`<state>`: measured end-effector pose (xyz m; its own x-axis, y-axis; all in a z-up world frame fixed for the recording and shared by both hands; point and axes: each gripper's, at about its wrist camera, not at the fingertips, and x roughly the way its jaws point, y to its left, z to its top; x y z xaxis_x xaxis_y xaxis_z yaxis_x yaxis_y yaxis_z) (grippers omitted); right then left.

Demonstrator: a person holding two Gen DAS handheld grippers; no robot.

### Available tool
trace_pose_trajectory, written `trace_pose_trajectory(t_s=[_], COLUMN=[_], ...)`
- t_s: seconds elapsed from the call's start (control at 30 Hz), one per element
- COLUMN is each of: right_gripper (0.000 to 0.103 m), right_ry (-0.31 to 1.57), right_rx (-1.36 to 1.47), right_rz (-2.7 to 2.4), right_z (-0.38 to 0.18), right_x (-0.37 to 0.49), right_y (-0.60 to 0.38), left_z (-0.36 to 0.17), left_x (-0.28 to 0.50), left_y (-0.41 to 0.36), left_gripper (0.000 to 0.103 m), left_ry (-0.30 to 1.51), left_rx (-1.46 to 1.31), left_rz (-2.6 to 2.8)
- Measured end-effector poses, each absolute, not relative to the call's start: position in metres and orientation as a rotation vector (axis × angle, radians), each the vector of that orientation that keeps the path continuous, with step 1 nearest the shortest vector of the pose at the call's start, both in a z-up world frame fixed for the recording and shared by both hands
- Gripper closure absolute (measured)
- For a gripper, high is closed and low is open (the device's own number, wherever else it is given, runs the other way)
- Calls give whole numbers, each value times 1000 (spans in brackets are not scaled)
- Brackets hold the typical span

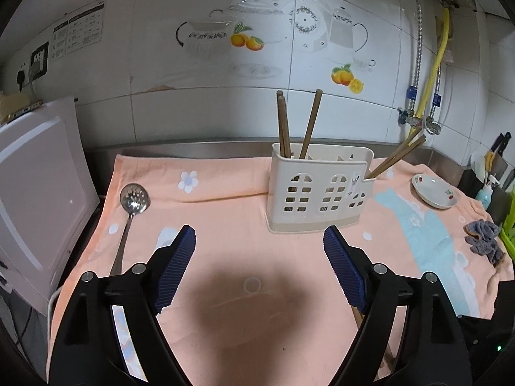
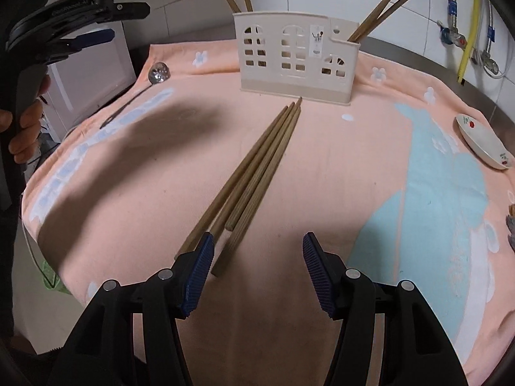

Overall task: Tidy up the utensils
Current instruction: 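Grasp a chopstick with the right gripper while the left gripper grasps another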

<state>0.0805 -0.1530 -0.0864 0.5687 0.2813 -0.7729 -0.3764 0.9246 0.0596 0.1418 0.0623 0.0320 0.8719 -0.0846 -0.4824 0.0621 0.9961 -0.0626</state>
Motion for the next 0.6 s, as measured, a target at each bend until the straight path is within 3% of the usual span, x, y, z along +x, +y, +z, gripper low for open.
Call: trace_pose_trajectory(t_s=[0.6], right_gripper=[51], right_ry=[850], right_rx=[-242], right_rz=[220], right_z=[-93], right_x=[88], right_y=[-166], left_z=[14], left_x=[137], left_y=[75], left_gripper=[21], left_ry=[540], left_rx=[-89], left_rz=[-59])
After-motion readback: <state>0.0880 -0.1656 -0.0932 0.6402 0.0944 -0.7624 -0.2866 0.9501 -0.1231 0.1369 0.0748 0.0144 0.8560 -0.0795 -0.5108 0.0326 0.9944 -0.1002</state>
